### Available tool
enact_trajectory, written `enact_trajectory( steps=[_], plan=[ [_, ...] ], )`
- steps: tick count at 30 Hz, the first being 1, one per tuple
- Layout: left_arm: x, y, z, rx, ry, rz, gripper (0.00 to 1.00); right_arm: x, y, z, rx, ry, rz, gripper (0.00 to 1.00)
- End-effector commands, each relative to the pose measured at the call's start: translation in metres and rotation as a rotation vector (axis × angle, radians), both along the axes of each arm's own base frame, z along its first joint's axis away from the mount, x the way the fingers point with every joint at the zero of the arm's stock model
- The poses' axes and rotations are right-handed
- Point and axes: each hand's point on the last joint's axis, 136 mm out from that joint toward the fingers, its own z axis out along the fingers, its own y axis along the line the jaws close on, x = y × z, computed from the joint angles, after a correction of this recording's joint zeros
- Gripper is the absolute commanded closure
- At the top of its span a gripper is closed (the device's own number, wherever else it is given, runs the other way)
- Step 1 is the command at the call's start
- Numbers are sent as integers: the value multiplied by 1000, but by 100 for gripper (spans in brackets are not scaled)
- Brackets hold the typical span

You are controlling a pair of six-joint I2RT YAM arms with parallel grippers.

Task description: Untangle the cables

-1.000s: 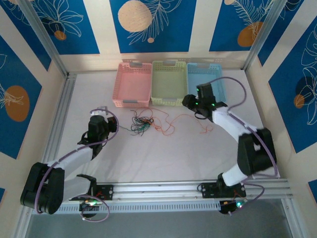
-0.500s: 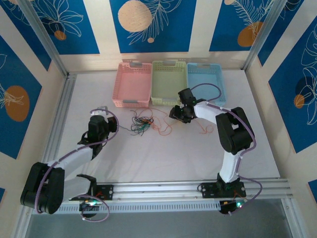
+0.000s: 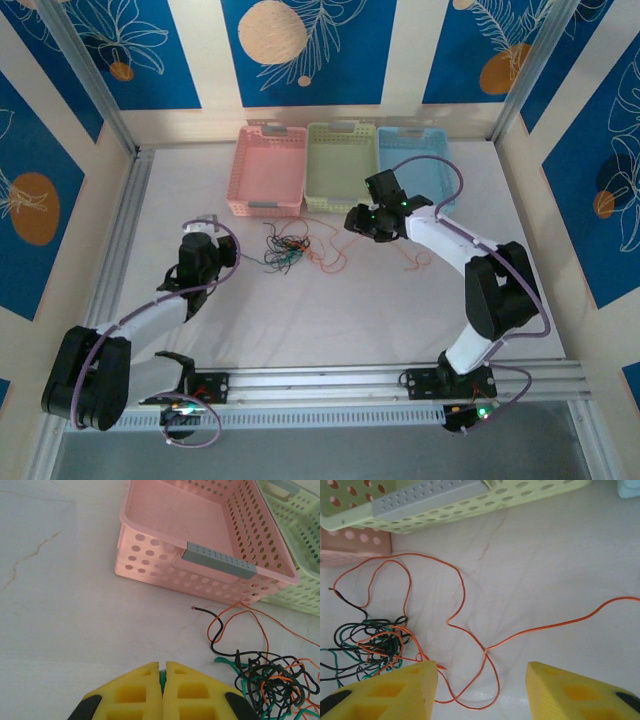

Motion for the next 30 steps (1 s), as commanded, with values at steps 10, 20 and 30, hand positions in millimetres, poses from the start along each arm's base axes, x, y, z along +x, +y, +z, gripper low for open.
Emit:
enact_trajectory(
  steps=[10, 20, 30],
  plan=[
    [6, 0, 8, -7, -34, -6, 100, -11, 15, -60, 108, 208, 20, 52],
    [6, -1, 8, -9, -34, -12, 100, 6, 28, -68, 141, 182, 42, 56],
    [6, -1, 8, -8, -31, -12, 100, 10, 34, -68, 177, 174, 69, 92]
  ],
)
